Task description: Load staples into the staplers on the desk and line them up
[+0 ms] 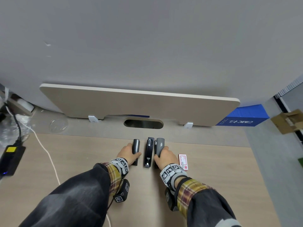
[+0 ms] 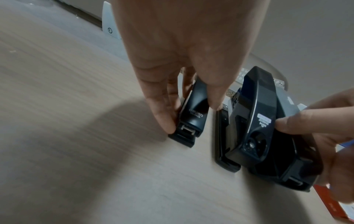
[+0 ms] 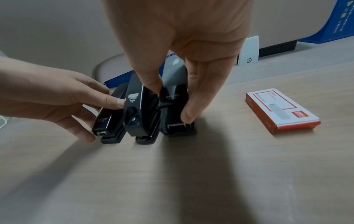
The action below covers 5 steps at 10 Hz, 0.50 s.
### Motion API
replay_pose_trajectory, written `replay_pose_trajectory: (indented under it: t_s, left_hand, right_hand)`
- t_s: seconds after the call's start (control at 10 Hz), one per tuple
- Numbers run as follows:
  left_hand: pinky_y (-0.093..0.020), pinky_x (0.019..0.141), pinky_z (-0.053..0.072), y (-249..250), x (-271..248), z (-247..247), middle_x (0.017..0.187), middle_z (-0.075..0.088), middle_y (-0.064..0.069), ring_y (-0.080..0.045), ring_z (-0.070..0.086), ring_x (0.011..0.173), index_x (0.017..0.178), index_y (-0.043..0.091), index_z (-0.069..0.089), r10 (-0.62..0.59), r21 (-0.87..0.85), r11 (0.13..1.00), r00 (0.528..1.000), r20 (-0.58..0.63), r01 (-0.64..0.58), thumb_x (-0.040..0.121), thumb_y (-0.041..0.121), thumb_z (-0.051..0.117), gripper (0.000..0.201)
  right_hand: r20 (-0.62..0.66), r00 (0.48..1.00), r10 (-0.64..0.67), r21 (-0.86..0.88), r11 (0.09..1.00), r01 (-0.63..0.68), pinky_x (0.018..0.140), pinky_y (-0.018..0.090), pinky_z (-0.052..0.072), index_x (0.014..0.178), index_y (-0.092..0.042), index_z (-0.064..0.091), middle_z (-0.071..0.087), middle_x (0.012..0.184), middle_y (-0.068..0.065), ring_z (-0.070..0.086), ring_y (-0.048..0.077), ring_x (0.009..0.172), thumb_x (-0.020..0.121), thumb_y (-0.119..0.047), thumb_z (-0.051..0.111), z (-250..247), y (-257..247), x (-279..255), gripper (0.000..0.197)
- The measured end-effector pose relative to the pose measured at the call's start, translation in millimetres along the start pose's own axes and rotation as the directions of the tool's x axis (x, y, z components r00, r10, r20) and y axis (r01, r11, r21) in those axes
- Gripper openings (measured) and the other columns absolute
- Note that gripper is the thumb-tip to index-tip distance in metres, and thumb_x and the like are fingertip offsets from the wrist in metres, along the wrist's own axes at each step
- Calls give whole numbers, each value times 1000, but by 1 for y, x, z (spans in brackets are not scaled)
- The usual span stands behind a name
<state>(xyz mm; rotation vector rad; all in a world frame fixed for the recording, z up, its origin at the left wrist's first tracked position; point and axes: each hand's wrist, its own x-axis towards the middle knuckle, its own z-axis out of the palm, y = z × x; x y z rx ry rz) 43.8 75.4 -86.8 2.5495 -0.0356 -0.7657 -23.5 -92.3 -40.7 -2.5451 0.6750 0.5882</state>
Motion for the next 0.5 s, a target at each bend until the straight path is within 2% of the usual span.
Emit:
replay_pose_trajectory:
  t_s: [0.2, 0.4, 0.5]
  left_hand:
    - [-36, 87, 47, 0, -1, -4, 116, 61, -12, -28, 59, 105, 121, 8, 48, 3, -3, 1000, 1000, 15, -3, 85, 44, 64, 53]
    - [-35, 91, 46, 12, -21, -31, 123, 60, -11, -27, 59, 110, 128, 8, 46, -4, -14, 1000, 1000, 8, 4, 92, 40, 56, 49]
    - [-35, 90, 49, 29, -36, -55, 119, 62, -11, -29, 62, 105, 128, 11, 47, 14, -45, 999, 998, -68, -17, 93, 40, 53, 45]
  right_hand:
    - [-20, 1000, 24, 6, 1000, -24, 70, 32, 40, 109, -8, 44, 63, 107, 14, 61, 34, 96, 88, -35, 52, 0, -1, -1, 36]
    - [-32, 999, -19, -51, 999, 17, 73, 35, 44, 108, -9, 48, 64, 105, 12, 62, 32, 96, 90, -48, 47, -24, 2, -14, 43]
    - [-116, 990, -78, -83, 994, 68, 70, 33, 44, 101, -10, 53, 65, 98, 9, 60, 29, 84, 93, -44, 41, -56, -1, -22, 37]
